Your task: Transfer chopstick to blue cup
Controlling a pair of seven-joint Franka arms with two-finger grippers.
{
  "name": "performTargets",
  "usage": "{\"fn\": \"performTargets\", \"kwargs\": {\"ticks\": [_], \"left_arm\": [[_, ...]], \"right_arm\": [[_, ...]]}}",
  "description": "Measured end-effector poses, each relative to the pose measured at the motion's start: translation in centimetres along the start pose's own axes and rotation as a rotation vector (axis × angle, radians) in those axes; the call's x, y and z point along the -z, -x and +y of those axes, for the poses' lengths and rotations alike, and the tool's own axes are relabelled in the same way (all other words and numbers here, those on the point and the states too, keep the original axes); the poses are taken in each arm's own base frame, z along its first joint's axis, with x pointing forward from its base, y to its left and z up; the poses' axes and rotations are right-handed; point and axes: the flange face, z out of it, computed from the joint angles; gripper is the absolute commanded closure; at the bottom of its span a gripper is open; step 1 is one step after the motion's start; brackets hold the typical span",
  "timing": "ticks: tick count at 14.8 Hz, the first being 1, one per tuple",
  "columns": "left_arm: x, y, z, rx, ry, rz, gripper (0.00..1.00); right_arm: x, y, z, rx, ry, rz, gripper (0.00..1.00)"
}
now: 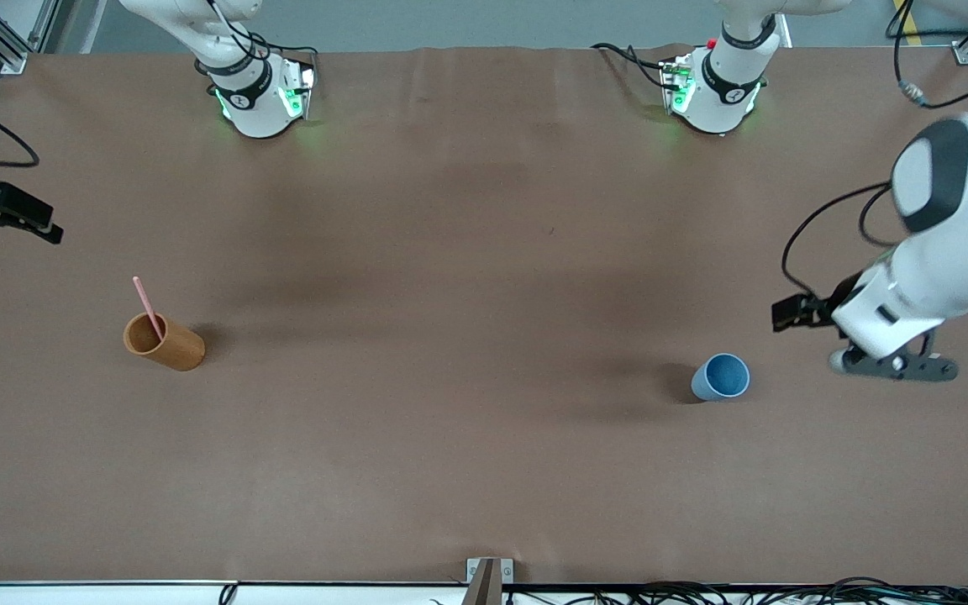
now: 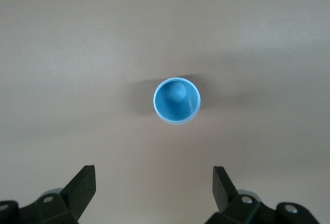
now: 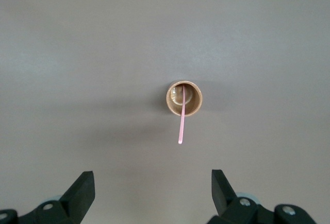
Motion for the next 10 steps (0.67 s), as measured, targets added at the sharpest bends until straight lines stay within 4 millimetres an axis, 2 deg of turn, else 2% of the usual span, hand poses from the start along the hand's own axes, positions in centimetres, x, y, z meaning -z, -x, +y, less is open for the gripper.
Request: {"fn": "performTargets", "kwargs": {"ticks": [3, 5, 7, 10], "left_arm": [[-8.2, -1.1, -0.3, 0.005, 0.000, 0.021, 0.00], [-12.0, -1.0, -0.5, 0.006, 0.000, 0.017, 0.00], [-14.4, -1.2, -0.6, 0.007, 0.000, 0.020, 0.03], [-16.5, -1.3, -0.7, 0.008, 0.000, 0.006, 0.21]], "right_arm": [[-5.4, -0.5, 0.8, -0.013, 0.002, 0.023, 0.12], [-9.1, -0.2, 1.2, -0.018, 0.005, 0.045, 0.16], [-12.8, 0.7, 1.5, -0.022, 0.008, 0.068, 0.22], [-17.6, 2.5, 2.8, -0.019, 0.015, 0.093, 0.32]]}}
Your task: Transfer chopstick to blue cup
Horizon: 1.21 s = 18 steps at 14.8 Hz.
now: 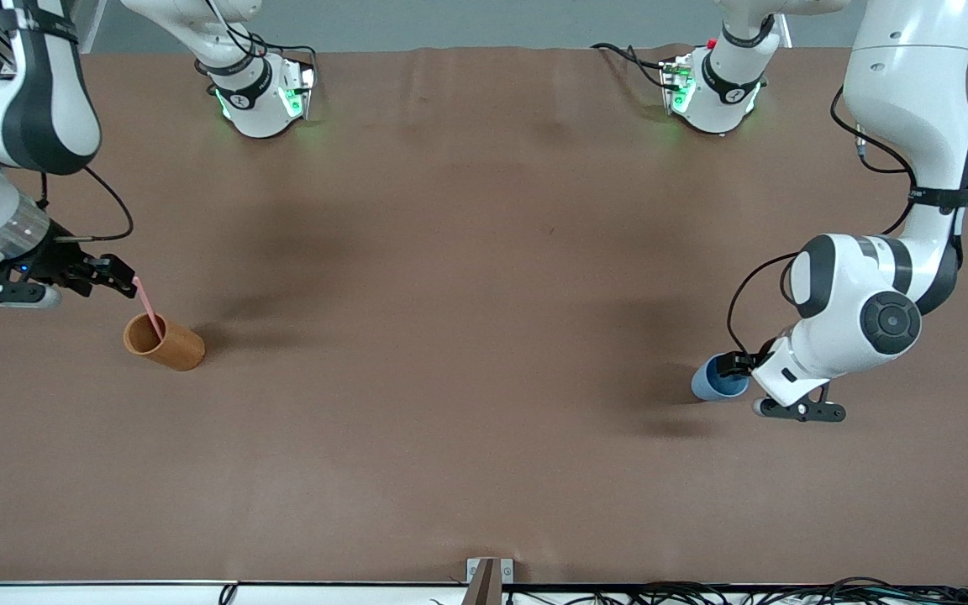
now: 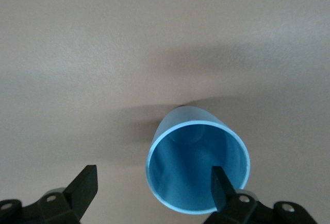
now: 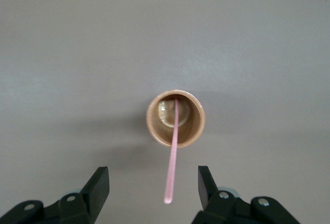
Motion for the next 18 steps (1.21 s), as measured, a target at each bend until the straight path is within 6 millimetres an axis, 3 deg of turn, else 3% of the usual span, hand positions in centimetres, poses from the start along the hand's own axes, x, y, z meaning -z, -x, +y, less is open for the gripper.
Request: {"fn": "performTargets", "kwargs": {"ticks": [1, 3, 4, 5, 10, 13, 15, 18], "left_arm": [[-0.5, 0.0, 0.0, 0.000, 0.000, -0.006, 0.32], [-1.3, 0.0, 0.0, 0.000, 0.000, -0.007, 0.77], [-1.7, 0.0, 0.0, -0.001, 0.000, -0.005, 0.95], [-2.1, -0.1, 0.0, -0.008, 0.000, -0.007, 1.00], [-2.7, -0.2, 0.0, -0.045, 0.001, -0.004, 1.00], [-0.7, -0.8, 1.0, -0.036, 0.006, 0.032, 1.00], [2.5, -1.2, 3.9, 0.016, 0.023, 0.041, 1.00], [7.4, -0.4, 12.7, 0.139, 0.057, 0.004, 1.00]], "right_arm": [[-0.9, 0.7, 0.7, 0.001, 0.001, -0.005, 0.35], [-1.7, 1.8, 1.6, -0.001, 0.001, -0.019, 0.41], [-1.8, 2.3, 1.7, -0.002, 0.000, -0.021, 0.44], [-1.8, 2.6, 1.6, -0.001, 0.000, -0.020, 0.46], [-3.2, 4.0, 1.3, 0.001, 0.002, -0.016, 0.58], [-3.6, 4.2, 1.3, 0.001, 0.002, -0.016, 0.64], [-3.6, 4.2, 1.3, 0.002, 0.002, -0.017, 0.70], [-3.6, 4.2, 1.2, 0.002, 0.003, -0.011, 0.70]]}}
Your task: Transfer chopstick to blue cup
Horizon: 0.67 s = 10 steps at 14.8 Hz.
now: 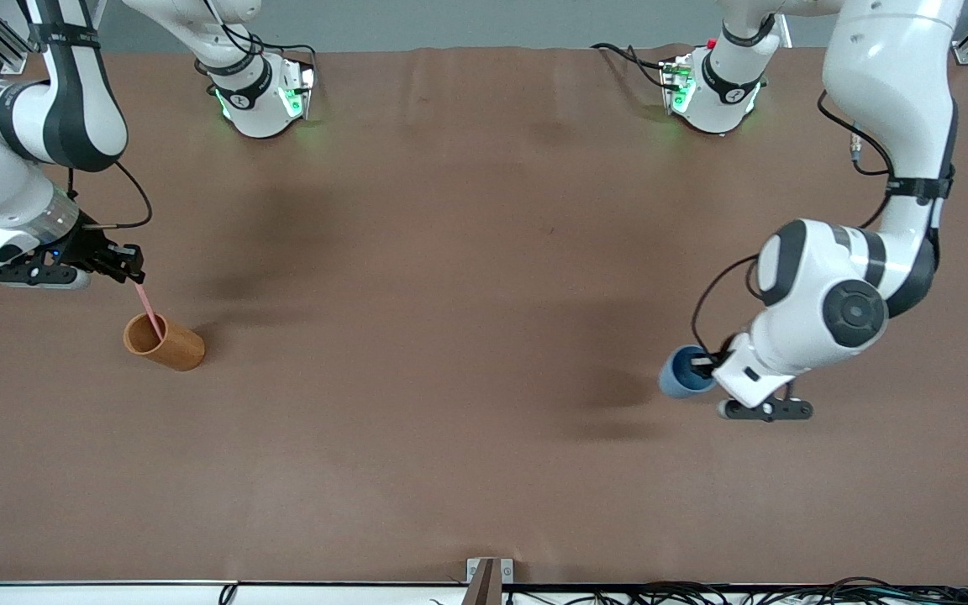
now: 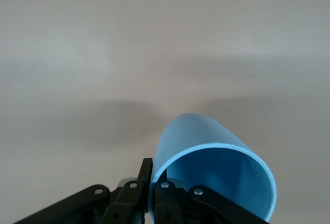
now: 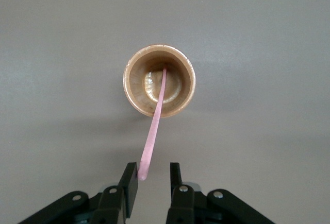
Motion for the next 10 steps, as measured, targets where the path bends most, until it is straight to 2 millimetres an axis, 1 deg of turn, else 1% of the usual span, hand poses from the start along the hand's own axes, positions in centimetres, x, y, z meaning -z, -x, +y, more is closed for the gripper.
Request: {"fn": "performTargets", "kwargs": {"ticks": [1, 2, 3, 5, 7, 8, 10], "left_arm": [[0.8, 1.1, 3.4, 0.040, 0.014, -0.002, 1.00], [1.1, 2.3, 6.4, 0.072, 0.017, -0.002, 1.00], [1.0, 3.7, 9.1, 0.106, 0.012, -0.003, 1.00], [0.1, 6.3, 13.9, 0.168, -0.002, -0.009, 1.00], [-1.7, 8.5, 17.8, 0.209, -0.007, -0.029, 1.00], [-3.6, 9.8, 20.2, 0.223, -0.018, -0.045, 1.00], [-6.1, 11.1, 22.5, 0.241, -0.027, -0.057, 1.00]], "right_arm": [[0.0, -0.1, 0.0, 0.000, 0.001, 0.006, 0.70], [0.1, -0.1, 0.0, 0.000, 0.001, 0.009, 0.70], [0.0, -0.1, 0.0, 0.001, 0.002, 0.011, 0.71], [-0.3, -0.1, -0.1, 0.002, 0.002, 0.013, 0.73], [-0.7, -0.2, -0.1, 0.002, 0.002, 0.012, 0.73], [-1.0, -0.1, -0.1, 0.002, 0.002, 0.009, 0.73], [-1.2, 0.0, -0.1, 0.002, 0.001, 0.006, 0.80]]}}
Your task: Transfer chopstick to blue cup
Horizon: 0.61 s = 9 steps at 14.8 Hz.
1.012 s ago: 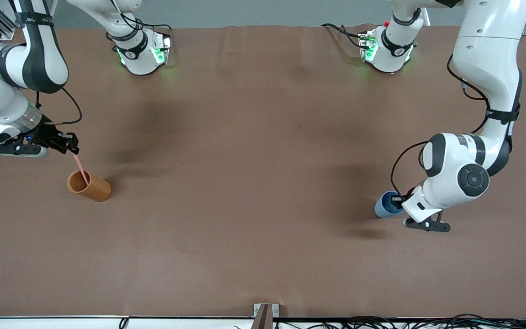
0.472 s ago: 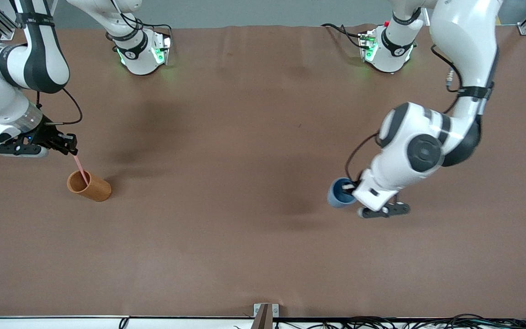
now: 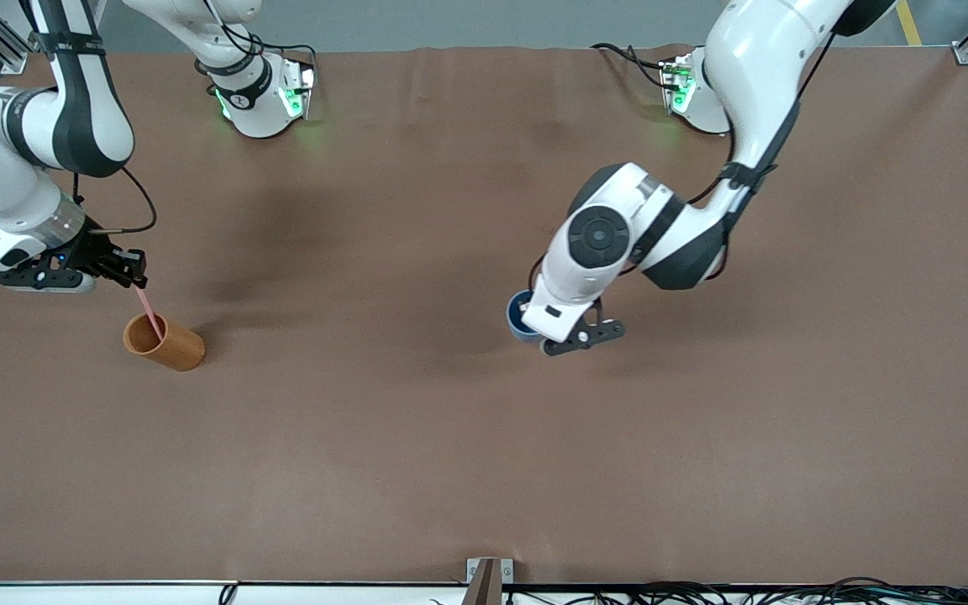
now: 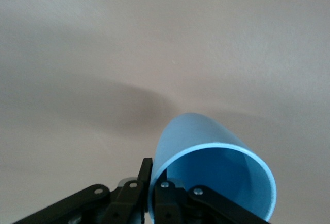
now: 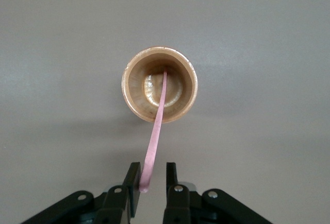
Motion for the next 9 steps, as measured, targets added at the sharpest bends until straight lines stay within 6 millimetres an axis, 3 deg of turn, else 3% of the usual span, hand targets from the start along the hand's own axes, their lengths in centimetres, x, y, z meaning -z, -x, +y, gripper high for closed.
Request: {"fn": "performTargets", "kwargs": {"ticks": [4, 7, 9], "left_arm": [[-3.8, 1.7, 2.6, 0.027, 0.007, 0.028, 0.99], [-5.4, 1.8, 3.2, 0.030, 0.018, 0.049, 0.98], [-5.7, 1.4, 3.1, 0.033, 0.018, 0.051, 0.89]], "right_arm": [[0.0, 0.0, 0.0, 0.000, 0.000, 0.000, 0.95], [0.2, -0.2, 0.0, -0.001, 0.000, 0.007, 0.97], [1.0, -0.8, 0.1, -0.001, 0.002, 0.024, 0.97]]}}
